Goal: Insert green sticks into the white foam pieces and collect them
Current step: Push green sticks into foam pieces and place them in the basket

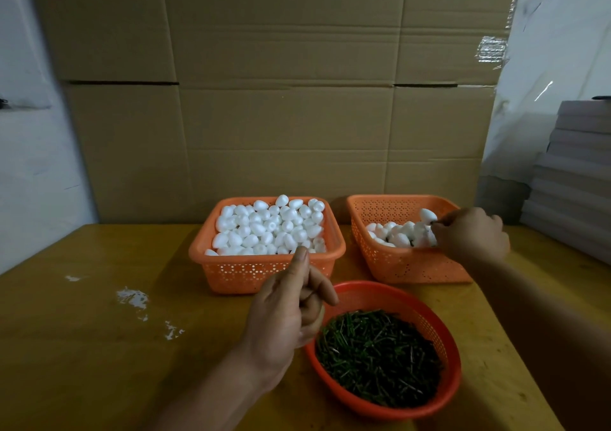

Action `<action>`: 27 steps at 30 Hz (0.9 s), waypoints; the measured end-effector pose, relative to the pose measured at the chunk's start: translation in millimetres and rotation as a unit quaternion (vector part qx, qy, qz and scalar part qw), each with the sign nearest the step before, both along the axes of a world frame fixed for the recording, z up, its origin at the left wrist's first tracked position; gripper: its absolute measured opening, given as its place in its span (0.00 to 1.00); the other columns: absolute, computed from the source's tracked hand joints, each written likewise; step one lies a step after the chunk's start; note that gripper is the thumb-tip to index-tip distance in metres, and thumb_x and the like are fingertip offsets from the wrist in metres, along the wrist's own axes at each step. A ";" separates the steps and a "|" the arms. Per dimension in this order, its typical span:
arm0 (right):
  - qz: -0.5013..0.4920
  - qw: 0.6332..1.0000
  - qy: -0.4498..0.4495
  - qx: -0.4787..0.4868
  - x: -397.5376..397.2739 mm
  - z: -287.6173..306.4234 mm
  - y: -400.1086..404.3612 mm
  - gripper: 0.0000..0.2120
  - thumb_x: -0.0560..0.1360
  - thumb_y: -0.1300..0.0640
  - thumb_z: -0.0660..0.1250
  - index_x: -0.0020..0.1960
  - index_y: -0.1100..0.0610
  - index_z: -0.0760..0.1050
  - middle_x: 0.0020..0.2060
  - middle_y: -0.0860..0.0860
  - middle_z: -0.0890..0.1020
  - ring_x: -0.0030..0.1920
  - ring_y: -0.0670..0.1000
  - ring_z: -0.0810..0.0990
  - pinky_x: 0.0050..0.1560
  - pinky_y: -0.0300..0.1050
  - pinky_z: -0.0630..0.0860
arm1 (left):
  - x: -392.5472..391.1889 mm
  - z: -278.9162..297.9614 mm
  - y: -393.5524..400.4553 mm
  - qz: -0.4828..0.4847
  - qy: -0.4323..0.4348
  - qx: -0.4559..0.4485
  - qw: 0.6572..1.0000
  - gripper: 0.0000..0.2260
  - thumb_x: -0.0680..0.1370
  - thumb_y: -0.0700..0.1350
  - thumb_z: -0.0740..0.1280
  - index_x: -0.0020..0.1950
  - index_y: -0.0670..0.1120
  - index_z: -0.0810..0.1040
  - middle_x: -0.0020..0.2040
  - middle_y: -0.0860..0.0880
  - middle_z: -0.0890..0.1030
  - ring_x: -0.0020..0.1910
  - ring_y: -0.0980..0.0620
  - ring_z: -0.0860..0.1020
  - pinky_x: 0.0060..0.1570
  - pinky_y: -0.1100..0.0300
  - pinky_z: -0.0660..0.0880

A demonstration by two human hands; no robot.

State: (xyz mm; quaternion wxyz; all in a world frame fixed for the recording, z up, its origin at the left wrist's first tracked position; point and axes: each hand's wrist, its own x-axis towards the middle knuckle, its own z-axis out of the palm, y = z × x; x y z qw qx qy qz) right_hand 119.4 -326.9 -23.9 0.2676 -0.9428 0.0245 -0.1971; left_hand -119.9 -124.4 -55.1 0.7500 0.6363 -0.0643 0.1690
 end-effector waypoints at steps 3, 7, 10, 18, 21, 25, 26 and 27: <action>-0.040 0.998 0.042 -0.007 10.1 4.3 5.3 0.17 0.75 0.45 0.69 0.58 0.56 0.81 0.56 0.59 0.80 0.64 0.61 0.72 0.61 0.57 0.73 | -0.2 1.2 3.8 -0.013 0.004 -0.018 1.000 0.33 0.80 0.68 0.52 0.35 0.42 0.78 0.23 0.50 0.59 0.20 0.54 0.57 0.23 0.66 0.57; -0.064 0.995 0.079 -0.019 15.7 6.7 8.3 0.21 0.75 0.45 0.71 0.59 0.59 0.75 0.60 0.61 0.77 0.65 0.62 0.72 0.65 0.59 0.70 | 1.0 1.8 5.6 -0.015 0.002 -0.034 0.999 0.34 0.78 0.69 0.51 0.34 0.42 0.78 0.23 0.50 0.57 0.20 0.54 0.56 0.24 0.66 0.56; -0.050 0.993 0.099 -0.050 17.7 6.6 6.2 0.19 0.74 0.47 0.71 0.58 0.59 0.75 0.58 0.60 0.78 0.64 0.62 0.72 0.64 0.59 0.70 | 1.4 -0.2 5.7 -0.004 0.007 -0.031 0.999 0.34 0.79 0.68 0.50 0.34 0.42 0.78 0.23 0.50 0.58 0.20 0.54 0.55 0.23 0.65 0.55; 0.003 1.000 0.013 0.009 0.1 0.4 -7.3 0.11 0.74 0.52 0.65 0.40 0.57 0.81 0.39 0.57 0.83 0.45 0.60 0.81 0.54 0.54 0.77 | 2.8 -1.7 6.2 0.024 0.023 -0.019 0.999 0.31 0.79 0.64 0.51 0.37 0.41 0.78 0.24 0.48 0.59 0.22 0.53 0.56 0.24 0.64 0.55; 0.070 0.991 -0.046 0.104 -21.7 -0.4 -5.8 0.13 0.77 0.57 0.65 0.38 0.61 0.81 0.31 0.60 0.82 0.28 0.53 0.76 0.35 0.47 0.73 | 3.7 -3.1 4.9 0.032 0.019 -0.010 0.999 0.28 0.82 0.59 0.52 0.37 0.40 0.77 0.24 0.48 0.58 0.22 0.53 0.56 0.23 0.65 0.55; 0.201 0.952 -0.048 0.227 -74.1 8.0 2.4 0.12 0.80 0.60 0.63 0.45 0.49 0.83 0.30 0.49 0.83 0.20 0.43 0.70 0.20 0.39 0.64 | 5.5 -4.1 7.8 0.051 0.012 0.015 0.999 0.18 0.84 0.44 0.55 0.37 0.41 0.76 0.25 0.48 0.60 0.22 0.53 0.58 0.23 0.64 0.56; 0.232 0.937 -0.043 0.256 -88.5 8.7 4.8 0.14 0.80 0.61 0.62 0.44 0.46 0.82 0.29 0.47 0.83 0.22 0.45 0.70 0.22 0.40 0.65 | 5.8 -4.0 9.4 0.055 0.013 0.019 0.998 0.17 0.83 0.40 0.55 0.37 0.42 0.76 0.25 0.48 0.61 0.22 0.54 0.58 0.23 0.64 0.57; 0.260 0.925 -0.042 0.274 -102.7 8.1 7.4 0.16 0.80 0.62 0.61 0.43 0.46 0.82 0.29 0.45 0.83 0.23 0.46 0.71 0.24 0.41 0.66 | 6.3 -3.7 10.8 0.061 0.017 0.021 0.998 0.17 0.82 0.37 0.54 0.37 0.43 0.76 0.25 0.48 0.63 0.23 0.54 0.59 0.23 0.63 0.57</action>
